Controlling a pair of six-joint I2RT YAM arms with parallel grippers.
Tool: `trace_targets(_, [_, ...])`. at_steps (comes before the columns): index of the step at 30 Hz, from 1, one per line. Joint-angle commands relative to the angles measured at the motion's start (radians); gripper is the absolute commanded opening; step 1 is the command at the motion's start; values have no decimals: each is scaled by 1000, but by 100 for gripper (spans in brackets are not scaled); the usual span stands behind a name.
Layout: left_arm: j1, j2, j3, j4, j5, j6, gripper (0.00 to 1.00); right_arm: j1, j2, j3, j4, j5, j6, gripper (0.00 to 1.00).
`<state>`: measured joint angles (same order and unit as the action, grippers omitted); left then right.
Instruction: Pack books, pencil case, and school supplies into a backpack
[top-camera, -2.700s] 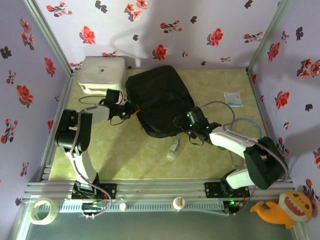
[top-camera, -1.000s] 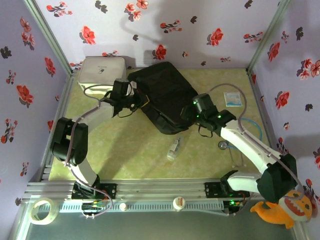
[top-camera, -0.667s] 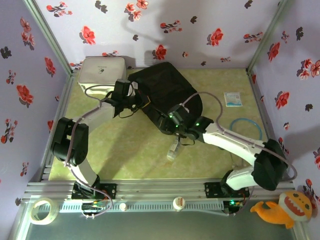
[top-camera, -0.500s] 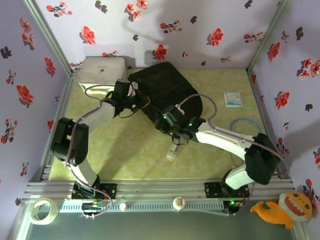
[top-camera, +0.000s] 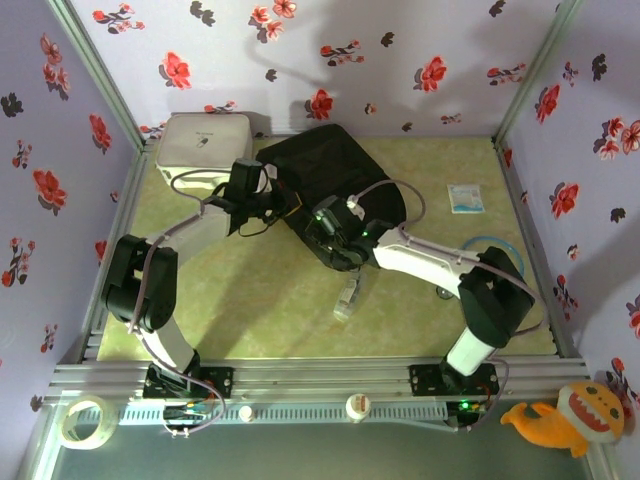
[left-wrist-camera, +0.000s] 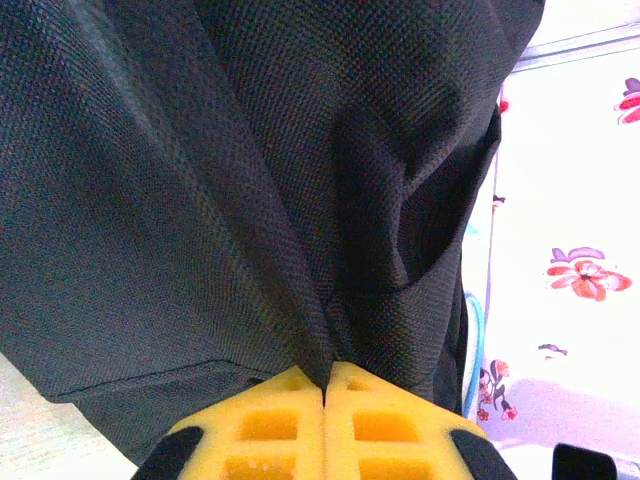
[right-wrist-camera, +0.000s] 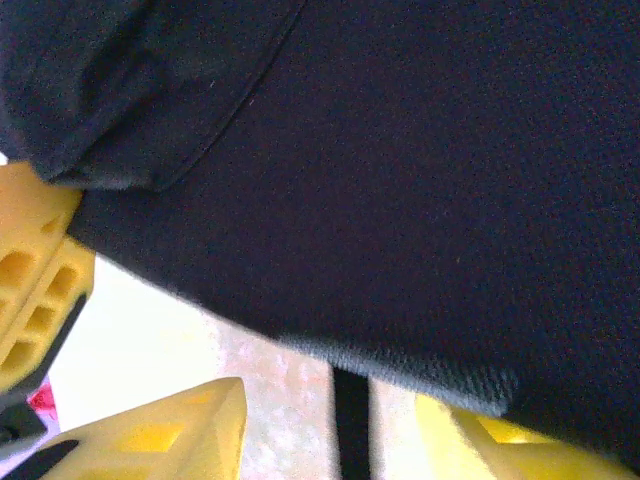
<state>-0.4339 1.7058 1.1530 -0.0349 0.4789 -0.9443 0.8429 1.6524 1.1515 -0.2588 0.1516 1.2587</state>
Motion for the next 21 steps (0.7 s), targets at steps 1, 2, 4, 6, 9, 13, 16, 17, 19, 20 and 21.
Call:
trace_targets(1, [-17,-20,39,35,49,17,0,-4,25,34,0,26,6,38])
trace_targets(2, [-18,-18,39,35,49,18,0,-4,24,34,-1,27,4,34])
trace_targets(4, [-17,-15,40,33,48,21,0,-3,15,30,-12,36,-3,22])
trace_targets(6, [-17,-13,42,26,43,27,0,-4,-4,21,-28,51,-15,16])
trace_targets(9, [-17,-6,49,20,37,32,0,-4,-42,-13,-33,65,-32,4])
trace_targets(13, [-17,3,58,9,24,46,0,-5,-87,-46,-61,45,-79,0])
trace_targets(16, [-16,14,74,-15,11,68,0,-7,-134,-100,-61,16,-116,0])
trace_targets(17, [-14,17,77,-21,8,73,0,-7,-148,-117,-65,6,-124,0])
trace_targets(19, [-10,26,85,-29,3,84,0,-12,-185,-166,-58,-27,-154,0])
trace_targets(20, [-9,29,89,-31,3,89,0,-15,-200,-186,-58,-45,-163,0])
trace_targets(21, [-6,36,92,-34,3,92,0,-17,-219,-208,-57,-62,-175,0])
